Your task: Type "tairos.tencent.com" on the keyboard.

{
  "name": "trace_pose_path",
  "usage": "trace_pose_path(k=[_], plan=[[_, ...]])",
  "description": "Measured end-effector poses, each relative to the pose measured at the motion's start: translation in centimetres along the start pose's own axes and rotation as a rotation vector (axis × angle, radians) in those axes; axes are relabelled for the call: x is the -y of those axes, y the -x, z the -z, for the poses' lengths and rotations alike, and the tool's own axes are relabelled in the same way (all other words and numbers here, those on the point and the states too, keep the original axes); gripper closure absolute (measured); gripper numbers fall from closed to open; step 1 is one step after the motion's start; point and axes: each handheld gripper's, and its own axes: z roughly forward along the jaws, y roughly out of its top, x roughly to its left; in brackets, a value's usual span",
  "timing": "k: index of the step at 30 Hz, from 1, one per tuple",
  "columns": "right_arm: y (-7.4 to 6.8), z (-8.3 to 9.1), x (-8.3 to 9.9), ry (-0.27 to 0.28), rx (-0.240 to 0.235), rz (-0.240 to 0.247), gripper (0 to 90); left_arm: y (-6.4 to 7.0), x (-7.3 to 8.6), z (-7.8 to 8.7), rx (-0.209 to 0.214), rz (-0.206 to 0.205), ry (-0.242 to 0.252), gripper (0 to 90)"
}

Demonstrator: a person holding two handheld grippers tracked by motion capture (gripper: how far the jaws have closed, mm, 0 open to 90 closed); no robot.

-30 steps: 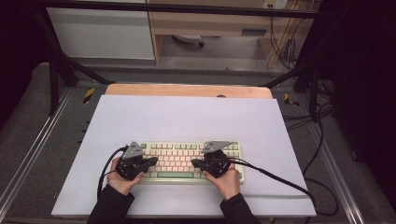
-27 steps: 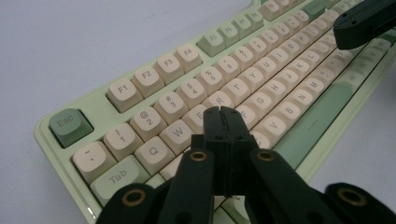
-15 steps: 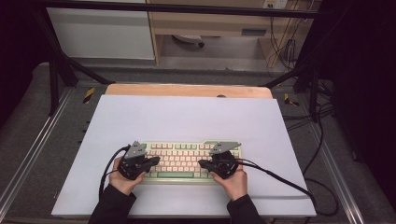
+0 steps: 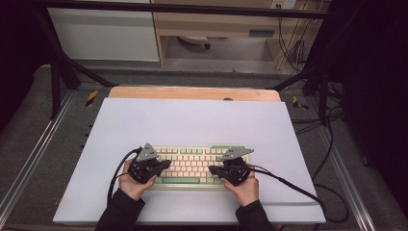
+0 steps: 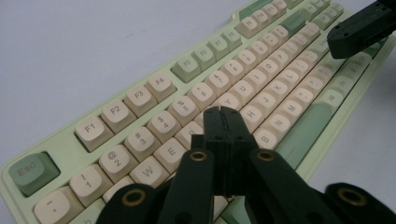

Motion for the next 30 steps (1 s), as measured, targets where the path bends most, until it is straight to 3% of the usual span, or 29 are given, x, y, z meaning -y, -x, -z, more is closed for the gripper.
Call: trace_pose_path(k=[11,30], plan=[[-0.1,0.1,0.0,0.0,0.0,0.002,90.0,0.2,-0.9,-1.4,-0.014,-0.004,-0.015,89.9],[0.0,0.2,0.0,0.004,0.0,0.006,90.0,0.3,-0.7,-3.9,-0.028,-0.004,-0.04,89.9]])
